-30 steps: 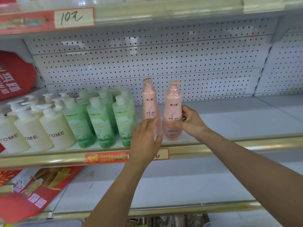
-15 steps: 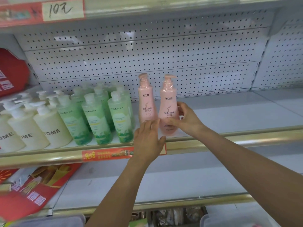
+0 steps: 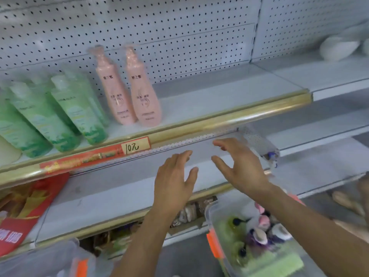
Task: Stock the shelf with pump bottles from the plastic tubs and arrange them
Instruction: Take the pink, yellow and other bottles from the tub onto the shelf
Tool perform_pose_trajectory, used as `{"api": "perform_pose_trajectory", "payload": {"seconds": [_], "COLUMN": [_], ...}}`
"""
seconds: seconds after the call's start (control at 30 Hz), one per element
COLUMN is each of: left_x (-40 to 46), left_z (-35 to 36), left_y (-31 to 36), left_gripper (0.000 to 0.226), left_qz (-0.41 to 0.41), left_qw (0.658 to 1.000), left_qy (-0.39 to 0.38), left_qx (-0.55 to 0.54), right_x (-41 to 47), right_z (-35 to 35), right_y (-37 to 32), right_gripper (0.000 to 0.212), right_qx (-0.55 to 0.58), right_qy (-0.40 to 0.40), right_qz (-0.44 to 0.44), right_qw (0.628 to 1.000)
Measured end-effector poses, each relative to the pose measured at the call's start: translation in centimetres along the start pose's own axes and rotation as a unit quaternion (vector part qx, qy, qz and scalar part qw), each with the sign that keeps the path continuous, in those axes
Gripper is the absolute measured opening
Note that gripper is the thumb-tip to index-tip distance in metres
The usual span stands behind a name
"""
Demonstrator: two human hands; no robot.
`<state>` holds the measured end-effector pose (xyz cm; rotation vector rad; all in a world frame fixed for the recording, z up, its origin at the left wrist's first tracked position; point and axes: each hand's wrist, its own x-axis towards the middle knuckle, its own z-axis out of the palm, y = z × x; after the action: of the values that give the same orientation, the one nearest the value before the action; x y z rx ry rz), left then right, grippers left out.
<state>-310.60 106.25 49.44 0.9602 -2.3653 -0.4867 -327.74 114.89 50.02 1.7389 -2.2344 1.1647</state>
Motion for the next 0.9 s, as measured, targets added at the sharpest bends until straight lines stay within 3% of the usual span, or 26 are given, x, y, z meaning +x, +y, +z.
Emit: {"api": "perform_pose_trajectory", "payload": {"seconds": [0.17,0.3,0.5,0.57,0.7,0.9], "left_x": [-4.5,-7.5,-9.6,-10.1,-10.6,-8.5], "left_z": [7.1,12.0,19.1,21.3,25.2,31.0], "left_y": [1.7,2.5,0.6,-0.6,-2.8,-5.7], "left_gripper": [0.041,0.041,0.042,0.043,0.046,0.064], "left_qz": [-0.035,-0.069,-0.095,-0.102,-0.093,-0.062], "left_qw": [0.991,0.97,0.936,0.922,0.896,0.887], "left_qy": [-0.121,-0.221,-0.335,-0.37,-0.434,-0.457], "left_qx": [-0.044,-0.079,-0.059,-0.046,-0.009,0.032], "right_x": [-7.8,-13.2,-19.2,-21.2,-23.7,-24.7], "right_z": [-0.8,0.1,3.1,4.7,7.9,14.6], "right_y": [6.7,10.7,14.2,15.0,16.1,16.9], "right_gripper": [0.036,0.038,0.03,0.029,0.049,0.065], "right_qx": [-0.009,-0.012,-0.013,-0.023,-0.039,-0.075], "right_qy": [-0.12,-0.224,-0.309,-0.344,-0.421,-0.471], "right_qz": [0.126,0.235,0.342,0.364,0.37,0.402], "right_qw": [0.985,0.946,0.887,0.865,0.827,0.782]}}
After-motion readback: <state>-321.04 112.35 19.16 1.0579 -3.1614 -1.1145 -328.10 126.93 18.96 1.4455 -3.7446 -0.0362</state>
